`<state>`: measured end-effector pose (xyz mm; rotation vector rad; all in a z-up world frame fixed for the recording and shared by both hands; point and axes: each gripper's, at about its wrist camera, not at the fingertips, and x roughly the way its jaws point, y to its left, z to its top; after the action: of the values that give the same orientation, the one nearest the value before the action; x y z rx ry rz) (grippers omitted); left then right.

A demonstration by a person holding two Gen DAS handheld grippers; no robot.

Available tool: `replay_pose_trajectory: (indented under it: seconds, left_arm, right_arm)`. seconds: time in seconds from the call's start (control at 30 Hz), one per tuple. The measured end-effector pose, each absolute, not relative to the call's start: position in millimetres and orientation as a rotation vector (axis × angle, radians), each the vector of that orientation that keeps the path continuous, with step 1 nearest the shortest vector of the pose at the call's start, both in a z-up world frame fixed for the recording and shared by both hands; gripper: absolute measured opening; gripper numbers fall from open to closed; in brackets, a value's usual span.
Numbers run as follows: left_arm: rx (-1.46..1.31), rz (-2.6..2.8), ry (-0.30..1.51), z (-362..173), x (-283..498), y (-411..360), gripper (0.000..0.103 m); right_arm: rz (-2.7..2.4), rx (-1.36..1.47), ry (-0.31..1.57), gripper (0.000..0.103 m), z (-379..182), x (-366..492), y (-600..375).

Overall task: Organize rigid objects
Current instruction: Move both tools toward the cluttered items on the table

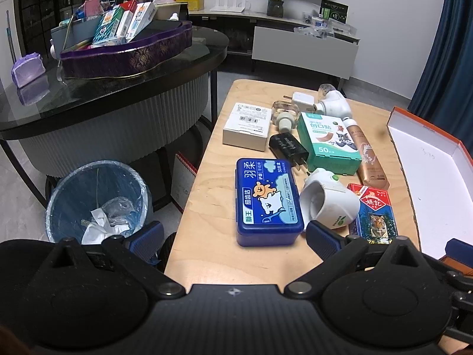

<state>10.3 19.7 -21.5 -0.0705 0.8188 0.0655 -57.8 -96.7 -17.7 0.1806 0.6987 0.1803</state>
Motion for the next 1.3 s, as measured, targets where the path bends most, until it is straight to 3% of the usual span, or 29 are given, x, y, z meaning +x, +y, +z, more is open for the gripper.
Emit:
replay_pose_trajectory:
  seconds: [1.3]
  left_arm:
    - [-0.073,0.050,0.842,-38,36,15,0.103]
  right_arm:
    - [0.171,0.176,0.711,0.102,-25,-54,-98]
